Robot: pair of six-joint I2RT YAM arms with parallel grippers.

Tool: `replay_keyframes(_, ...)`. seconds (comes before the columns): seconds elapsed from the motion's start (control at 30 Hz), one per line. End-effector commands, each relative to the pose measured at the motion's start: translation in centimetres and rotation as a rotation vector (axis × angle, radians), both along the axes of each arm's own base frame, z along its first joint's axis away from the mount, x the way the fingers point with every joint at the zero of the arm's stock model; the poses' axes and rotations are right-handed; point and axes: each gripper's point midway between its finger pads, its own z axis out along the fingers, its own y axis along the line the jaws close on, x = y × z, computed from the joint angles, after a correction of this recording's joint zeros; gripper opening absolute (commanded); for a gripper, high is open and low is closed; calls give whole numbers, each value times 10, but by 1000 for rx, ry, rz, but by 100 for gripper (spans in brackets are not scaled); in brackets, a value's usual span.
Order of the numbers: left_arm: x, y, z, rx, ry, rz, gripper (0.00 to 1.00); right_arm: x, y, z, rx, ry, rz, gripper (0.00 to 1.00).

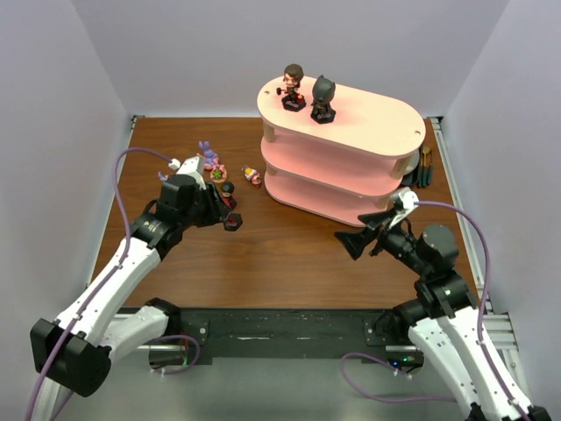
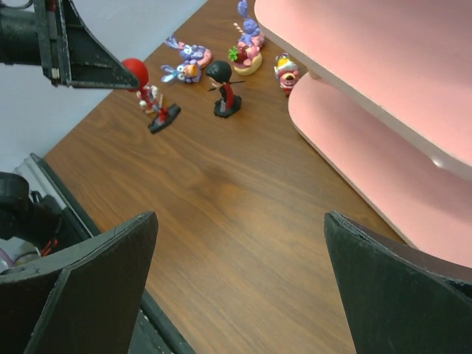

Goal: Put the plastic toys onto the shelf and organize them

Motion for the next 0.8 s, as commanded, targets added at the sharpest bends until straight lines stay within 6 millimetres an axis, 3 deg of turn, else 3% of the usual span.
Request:
replay_keyframes(0.0,3,-22,26,-66,-26,23,2,14,21,29,84,-105,74,99)
replay_keyframes(0.2,3,-59,33,-66,-27,-26,1,29,63,13,15,-106,110,99)
replay_keyframes(0.23,4,-65,33,-66,-26,-33,2,34,74,-2,-30,-91,120,99)
replay_keyframes(0.3,4,-75,39,-71,-36,-40,2,35,91,-5,-44,-103,121,99)
replay_keyframes(0.37,6,-83,40,-70,-32,-46,2,36,109,-21,-81,-81,139,99)
replay_keyframes(0.43,3,-90,37,-60,-18,-59,2,41,120,-19,-74,-113,137,99)
replay_keyframes(0.47,3,-93,39,-62,-22,-58,2,40,129,-29,-92,-101,154,98)
replay_keyframes(0.77,2,-103,38,-52,-9,-67,2,45,170,-27,-79,-171,190,68)
